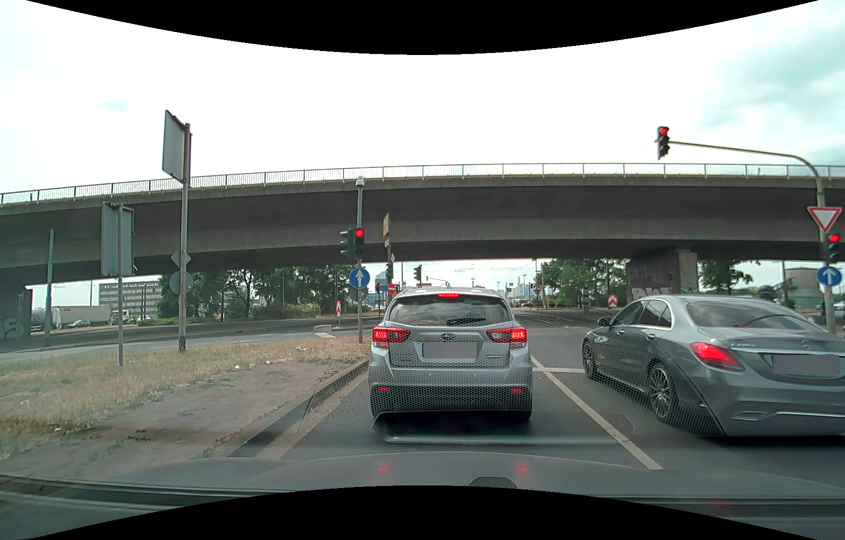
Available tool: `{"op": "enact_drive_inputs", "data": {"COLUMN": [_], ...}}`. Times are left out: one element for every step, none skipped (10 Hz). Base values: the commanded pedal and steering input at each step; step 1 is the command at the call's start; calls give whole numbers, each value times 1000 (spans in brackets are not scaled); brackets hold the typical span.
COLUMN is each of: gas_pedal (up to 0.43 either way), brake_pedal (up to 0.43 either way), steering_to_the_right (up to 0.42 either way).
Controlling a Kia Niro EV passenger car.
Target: Follow the waypoints while adhering to traffic rules and regulations
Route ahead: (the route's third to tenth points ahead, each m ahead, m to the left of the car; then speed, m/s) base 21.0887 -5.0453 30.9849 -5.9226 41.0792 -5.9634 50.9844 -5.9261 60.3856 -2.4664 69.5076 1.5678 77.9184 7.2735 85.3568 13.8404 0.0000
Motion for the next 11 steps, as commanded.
{"op": "enact_drive_inputs", "data": {"gas_pedal": [0, 0, 0, 0, 0, 0, 0, 0, 0, 0, 0], "brake_pedal": [256, 262, 256, 256, 256, 256, 256, 256, 256, 256, 256], "steering_to_the_right": [-4, -4, -4, -4, -4, -3, -4, -4, -4, -3, -4]}}
